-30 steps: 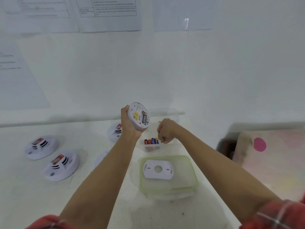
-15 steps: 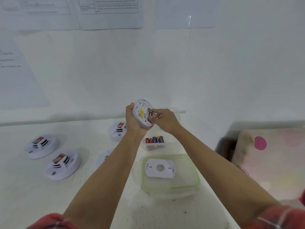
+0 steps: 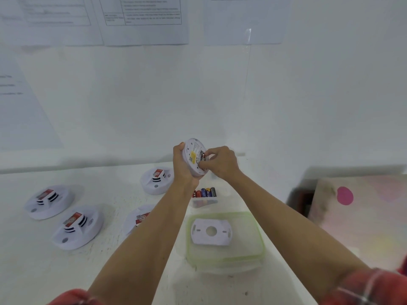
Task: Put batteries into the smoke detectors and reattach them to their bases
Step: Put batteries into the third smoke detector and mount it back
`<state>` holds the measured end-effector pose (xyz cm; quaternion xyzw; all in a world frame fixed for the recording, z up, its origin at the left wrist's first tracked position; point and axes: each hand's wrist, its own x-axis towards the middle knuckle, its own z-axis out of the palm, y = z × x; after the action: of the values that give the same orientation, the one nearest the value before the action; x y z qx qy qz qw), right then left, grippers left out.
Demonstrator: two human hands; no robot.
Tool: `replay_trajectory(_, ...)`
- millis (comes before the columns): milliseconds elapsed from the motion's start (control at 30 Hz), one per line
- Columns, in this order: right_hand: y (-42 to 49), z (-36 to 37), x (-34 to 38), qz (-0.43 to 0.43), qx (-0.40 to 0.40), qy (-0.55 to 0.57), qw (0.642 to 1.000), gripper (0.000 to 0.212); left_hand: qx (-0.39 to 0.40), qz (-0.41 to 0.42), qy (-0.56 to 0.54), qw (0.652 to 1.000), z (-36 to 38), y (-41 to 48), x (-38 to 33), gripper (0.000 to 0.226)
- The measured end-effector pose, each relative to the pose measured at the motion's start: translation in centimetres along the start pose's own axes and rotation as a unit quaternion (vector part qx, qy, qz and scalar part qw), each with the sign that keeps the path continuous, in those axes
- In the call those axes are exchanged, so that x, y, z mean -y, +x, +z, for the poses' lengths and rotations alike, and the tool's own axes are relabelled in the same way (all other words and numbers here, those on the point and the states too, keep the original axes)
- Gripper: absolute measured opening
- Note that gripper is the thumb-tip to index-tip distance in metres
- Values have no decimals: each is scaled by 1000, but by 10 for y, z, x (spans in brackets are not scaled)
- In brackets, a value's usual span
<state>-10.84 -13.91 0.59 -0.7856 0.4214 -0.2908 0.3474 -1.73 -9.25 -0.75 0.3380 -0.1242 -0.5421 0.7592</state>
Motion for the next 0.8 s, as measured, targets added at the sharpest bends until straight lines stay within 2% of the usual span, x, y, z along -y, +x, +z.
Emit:
replay_trajectory(200, 12, -5, -4, 12, 33, 10, 999, 19, 11, -3, 27, 1000, 0, 4, 2, 35)
replay_trajectory(300, 14, -7, -2, 4, 35, 31, 999, 33, 5, 10, 48, 999, -3, 7, 4, 38)
replay_trajectory(600, 9, -6, 6, -33, -50, 105, 993, 30, -34, 40, 54, 997, 6, 10, 2, 42)
replay_trajectory(700, 10, -13, 1, 4, -82, 153, 985, 29, -33, 50, 46, 997, 2, 8, 1, 36)
replay_trajectory(767, 13, -20, -7, 52, -59, 109, 991, 24, -37, 54, 39, 997, -1, 5, -2, 32)
replay_trajectory(800, 14, -22, -11, 78, -10, 29, 996, 21, -43, 57, 35, 997, -4, 5, -3, 31)
